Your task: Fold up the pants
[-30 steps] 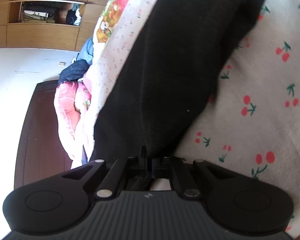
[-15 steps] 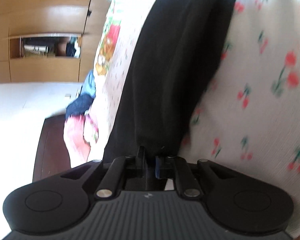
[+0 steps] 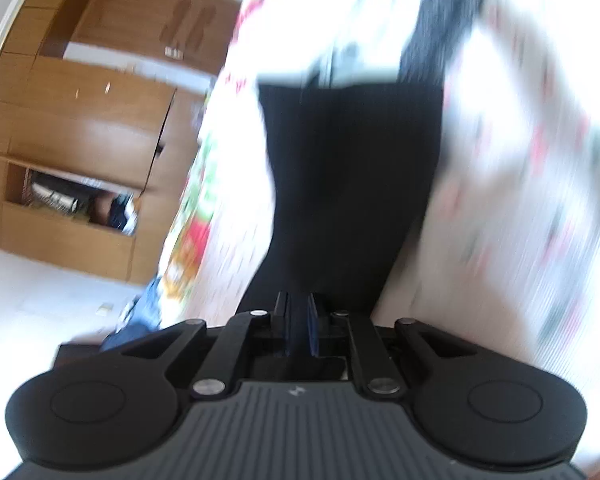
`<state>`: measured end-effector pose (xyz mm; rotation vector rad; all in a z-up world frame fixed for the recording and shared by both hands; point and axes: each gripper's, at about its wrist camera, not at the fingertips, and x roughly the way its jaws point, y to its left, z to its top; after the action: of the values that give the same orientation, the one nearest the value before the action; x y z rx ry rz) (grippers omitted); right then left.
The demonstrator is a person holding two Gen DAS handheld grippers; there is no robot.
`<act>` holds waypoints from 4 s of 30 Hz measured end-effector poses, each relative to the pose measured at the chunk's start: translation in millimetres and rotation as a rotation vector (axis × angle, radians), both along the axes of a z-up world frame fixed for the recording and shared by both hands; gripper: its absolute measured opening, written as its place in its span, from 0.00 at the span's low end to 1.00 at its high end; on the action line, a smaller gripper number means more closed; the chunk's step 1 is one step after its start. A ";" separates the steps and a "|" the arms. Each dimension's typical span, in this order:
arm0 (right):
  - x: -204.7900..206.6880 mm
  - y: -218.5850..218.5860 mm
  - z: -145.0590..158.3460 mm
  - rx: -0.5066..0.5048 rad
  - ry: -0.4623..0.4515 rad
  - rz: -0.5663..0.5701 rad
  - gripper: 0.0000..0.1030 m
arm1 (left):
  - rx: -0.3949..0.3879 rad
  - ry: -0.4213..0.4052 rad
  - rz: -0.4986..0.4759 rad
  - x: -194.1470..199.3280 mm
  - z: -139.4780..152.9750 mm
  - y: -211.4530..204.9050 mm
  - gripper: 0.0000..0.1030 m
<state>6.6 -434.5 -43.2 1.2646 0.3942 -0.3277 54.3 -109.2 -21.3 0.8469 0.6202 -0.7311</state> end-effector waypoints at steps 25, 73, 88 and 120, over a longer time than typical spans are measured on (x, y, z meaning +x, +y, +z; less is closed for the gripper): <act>-10.7 -29.0 -9.7 -0.110 0.086 -0.064 0.34 | 0.061 -0.036 -0.013 -7.4 -6.4 -12.9 0.18; 19.3 -9.2 74.7 -0.148 -0.147 0.093 0.06 | -0.243 0.207 0.063 33.7 12.0 -31.8 0.45; 138.6 234.0 169.2 -0.710 -0.182 0.719 0.06 | -0.422 0.076 0.437 38.5 49.8 116.3 0.48; 162.1 506.0 67.8 -1.147 0.001 1.096 0.07 | -0.556 0.069 0.671 8.3 15.0 244.7 0.50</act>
<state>168.7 71.5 24.6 -0.1635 0.6943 0.3732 62.6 135.5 -6.3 0.0754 0.6655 -0.2850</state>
